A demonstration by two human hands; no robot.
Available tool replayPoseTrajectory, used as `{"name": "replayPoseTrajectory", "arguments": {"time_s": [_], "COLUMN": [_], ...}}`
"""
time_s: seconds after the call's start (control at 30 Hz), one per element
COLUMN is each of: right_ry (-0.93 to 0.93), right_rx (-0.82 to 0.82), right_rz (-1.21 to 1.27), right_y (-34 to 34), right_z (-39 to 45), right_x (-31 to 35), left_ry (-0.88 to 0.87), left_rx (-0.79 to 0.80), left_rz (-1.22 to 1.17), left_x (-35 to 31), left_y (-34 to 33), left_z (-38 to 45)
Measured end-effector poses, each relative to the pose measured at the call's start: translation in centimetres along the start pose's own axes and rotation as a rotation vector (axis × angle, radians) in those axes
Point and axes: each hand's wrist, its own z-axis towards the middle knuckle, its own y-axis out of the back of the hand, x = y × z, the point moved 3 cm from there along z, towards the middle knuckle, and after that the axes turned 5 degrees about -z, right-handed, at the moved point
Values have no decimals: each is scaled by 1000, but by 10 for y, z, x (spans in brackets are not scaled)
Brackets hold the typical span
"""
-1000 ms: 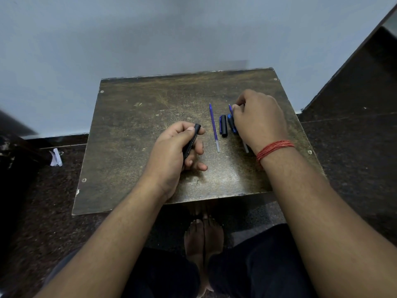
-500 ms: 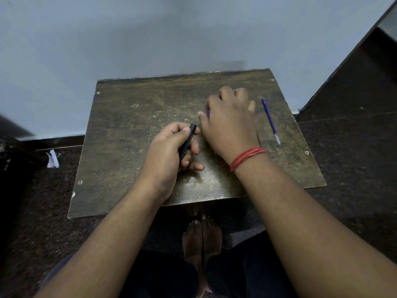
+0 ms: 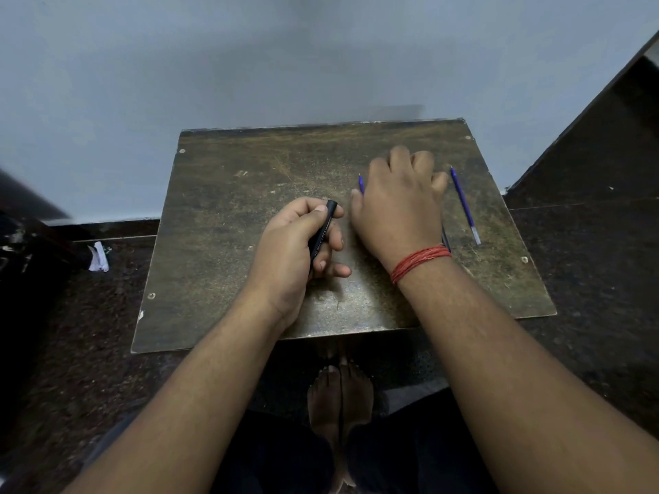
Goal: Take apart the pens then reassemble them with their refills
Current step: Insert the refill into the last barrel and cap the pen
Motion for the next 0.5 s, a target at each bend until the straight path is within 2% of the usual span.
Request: {"name": "replayPoseTrajectory", "arguments": {"time_s": [0.1,0.5], "right_ry": [-2,71], "right_rx": [70,135], "right_rz": [-13,-5], "right_y": [-5,2], "right_z": [-1,-4], "right_x": [-1,12], "left_ry": [-4,-3], "left_rx": [4,-21], "left_rz": [-4,-36], "left_x": [-1,0], "left_y": [0,2], "left_z": [0,2]}}
